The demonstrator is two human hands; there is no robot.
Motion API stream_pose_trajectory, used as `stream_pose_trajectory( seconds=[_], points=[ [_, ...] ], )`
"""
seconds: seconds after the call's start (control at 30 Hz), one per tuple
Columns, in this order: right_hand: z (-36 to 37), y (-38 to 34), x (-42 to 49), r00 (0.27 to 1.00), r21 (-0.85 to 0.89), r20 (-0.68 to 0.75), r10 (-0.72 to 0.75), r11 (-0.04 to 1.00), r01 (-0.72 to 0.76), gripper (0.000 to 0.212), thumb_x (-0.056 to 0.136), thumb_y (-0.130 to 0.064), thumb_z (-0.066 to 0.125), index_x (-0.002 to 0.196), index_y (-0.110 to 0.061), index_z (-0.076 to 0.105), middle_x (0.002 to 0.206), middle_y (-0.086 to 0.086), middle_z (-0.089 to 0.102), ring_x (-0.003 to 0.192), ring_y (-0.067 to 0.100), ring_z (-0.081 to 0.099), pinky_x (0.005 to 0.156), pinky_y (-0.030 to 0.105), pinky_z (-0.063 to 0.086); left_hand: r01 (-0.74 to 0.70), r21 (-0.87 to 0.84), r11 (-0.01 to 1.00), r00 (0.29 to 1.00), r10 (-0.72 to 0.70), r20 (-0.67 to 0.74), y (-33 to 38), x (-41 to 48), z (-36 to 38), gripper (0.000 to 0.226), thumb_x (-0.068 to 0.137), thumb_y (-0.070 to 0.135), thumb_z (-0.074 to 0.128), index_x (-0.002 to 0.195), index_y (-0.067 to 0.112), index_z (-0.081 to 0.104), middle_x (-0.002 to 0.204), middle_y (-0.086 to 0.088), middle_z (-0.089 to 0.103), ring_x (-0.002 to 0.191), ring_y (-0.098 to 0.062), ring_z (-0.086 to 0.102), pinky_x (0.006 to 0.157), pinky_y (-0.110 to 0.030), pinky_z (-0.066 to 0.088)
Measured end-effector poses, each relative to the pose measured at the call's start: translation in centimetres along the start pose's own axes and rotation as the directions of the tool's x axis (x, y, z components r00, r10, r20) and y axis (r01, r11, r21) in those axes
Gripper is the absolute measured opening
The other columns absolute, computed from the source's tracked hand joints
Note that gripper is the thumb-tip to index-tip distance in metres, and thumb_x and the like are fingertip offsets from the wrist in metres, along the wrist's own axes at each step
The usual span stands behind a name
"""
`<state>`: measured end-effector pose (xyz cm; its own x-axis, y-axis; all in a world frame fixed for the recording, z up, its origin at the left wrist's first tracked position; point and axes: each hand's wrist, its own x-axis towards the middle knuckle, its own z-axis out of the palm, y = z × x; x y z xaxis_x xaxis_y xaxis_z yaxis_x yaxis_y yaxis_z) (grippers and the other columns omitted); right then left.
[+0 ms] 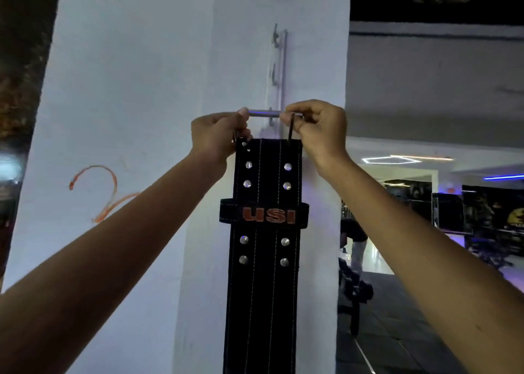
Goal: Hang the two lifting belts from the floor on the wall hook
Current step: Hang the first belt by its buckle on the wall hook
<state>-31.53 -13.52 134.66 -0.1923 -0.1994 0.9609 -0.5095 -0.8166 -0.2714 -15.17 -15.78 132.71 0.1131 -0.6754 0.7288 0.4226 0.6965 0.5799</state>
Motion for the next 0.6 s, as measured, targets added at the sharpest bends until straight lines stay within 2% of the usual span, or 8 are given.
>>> stream_pose_trajectory(
  seconds=[0.07, 0.17, 0.27, 0.37, 0.43, 0.5, 0.53, 0.6],
  points=[
    [0.7, 0.0, 1.4, 0.999, 0.016, -0.034, -0.009, 1.0, 0.01, 0.009, 0.075, -0.006, 0.08, 0.081, -0.011, 0.076, 0.069, -0.009, 0.068, 0.065, 0.004, 0.061, 0.067, 0.02, 0.051, -0.002, -0.084, 0.996, 1.0, 0.001, -0.011, 0.5, 1.1, 0.6, 0.012, 0.085, 0.008, 0.071, 0.079, -0.001, 0.066, 0.064, -0.007, 0.056, 0.053, -0.017, 0.055, 0.061, -0.031, 0.052],
    [1.6, 0.5, 2.2, 0.998, -0.023, -0.06, 0.026, 0.999, -0.028, 0.008, 0.075, -0.008, 0.079, 0.082, -0.01, 0.077, 0.07, -0.005, 0.069, 0.067, 0.008, 0.063, 0.07, 0.025, 0.053, 0.051, -0.14, 0.989, 0.997, -0.059, -0.054, 0.0, 2.0, 1.2, 0.013, 0.085, 0.007, 0.072, 0.078, -0.002, 0.066, 0.061, -0.009, 0.057, 0.052, -0.019, 0.055, 0.058, -0.028, 0.053],
    [1.8, 1.1, 1.0, 0.996, -0.036, -0.049, 0.074, 0.996, -0.076, 0.009, 0.077, -0.013, 0.079, 0.085, -0.011, 0.077, 0.071, -0.002, 0.068, 0.068, 0.011, 0.063, 0.067, 0.021, 0.051, 0.089, -0.056, 0.994, 0.992, -0.093, -0.08, -1.3, 2.2, 0.3, 0.016, 0.082, 0.014, 0.076, 0.08, -0.001, 0.07, 0.067, -0.011, 0.061, 0.062, -0.022, 0.059, 0.066, -0.031, 0.054],
    [1.4, 1.2, -0.3, 0.99, 0.03, -0.055, 0.13, 0.991, -0.129, 0.011, 0.076, -0.021, 0.077, 0.084, -0.013, 0.077, 0.064, -0.001, 0.067, 0.061, 0.01, 0.06, 0.062, 0.023, 0.046, 0.041, 0.104, 0.994, 0.997, -0.033, -0.076, -2.1, 1.5, -0.8, 0.02, 0.08, 0.028, 0.077, 0.078, 0.009, 0.073, 0.073, -0.001, 0.067, 0.063, -0.013, 0.063, 0.057, -0.021, 0.051],
    [1.1, 1.0, -1.3, 0.979, 0.073, -0.074, 0.192, 0.98, -0.187, 0.018, 0.074, -0.03, 0.078, 0.072, -0.012, 0.075, 0.055, -0.006, 0.059, 0.055, 0.009, 0.052, 0.058, 0.029, 0.043, 0.041, 0.127, 0.991, 0.997, -0.033, -0.069, -2.2, 0.7, -1.4, 0.022, 0.079, 0.033, 0.079, 0.078, 0.012, 0.074, 0.075, 0.001, 0.07, 0.063, -0.01, 0.065, 0.06, -0.023, 0.051],
    [0.7, 1.0, -2.6, 0.967, 0.118, -0.059, 0.247, 0.964, -0.239, 0.036, 0.075, -0.041, 0.079, 0.051, -0.017, 0.066, 0.047, -0.008, 0.046, 0.05, 0.01, 0.043, 0.054, 0.026, 0.037, 0.072, 0.124, 0.99, 0.997, -0.071, -0.017, -2.1, 0.0, -2.4, 0.028, 0.079, 0.035, 0.078, 0.085, 0.008, 0.073, 0.076, -0.002, 0.07, 0.062, -0.014, 0.062, 0.062, -0.027, 0.052],
    [0.4, 1.0, -3.5, 0.961, 0.141, -0.047, 0.272, 0.954, -0.263, 0.043, 0.075, -0.045, 0.078, 0.047, -0.016, 0.063, 0.048, -0.006, 0.046, 0.051, 0.012, 0.044, 0.054, 0.026, 0.036, 0.081, 0.14, 0.987, 0.996, -0.084, 0.015, -2.1, -0.4, -3.2, 0.031, 0.08, 0.036, 0.077, 0.088, 0.007, 0.073, 0.08, -0.006, 0.07, 0.066, -0.017, 0.062, 0.064, -0.029, 0.053],
    [-0.4, 1.0, -5.5, 0.954, 0.2, -0.023, 0.299, 0.936, -0.288, 0.045, 0.078, -0.044, 0.077, 0.06, -0.003, 0.069, 0.058, 0.007, 0.057, 0.056, 0.015, 0.051, 0.058, 0.028, 0.038, 0.08, 0.171, 0.982, 0.993, -0.093, 0.067, -2.4, -1.7, -5.0, 0.035, 0.081, 0.033, 0.076, 0.094, 0.001, 0.072, 0.085, -0.012, 0.069, 0.075, -0.021, 0.064, 0.07, -0.032, 0.056]
  ],
)
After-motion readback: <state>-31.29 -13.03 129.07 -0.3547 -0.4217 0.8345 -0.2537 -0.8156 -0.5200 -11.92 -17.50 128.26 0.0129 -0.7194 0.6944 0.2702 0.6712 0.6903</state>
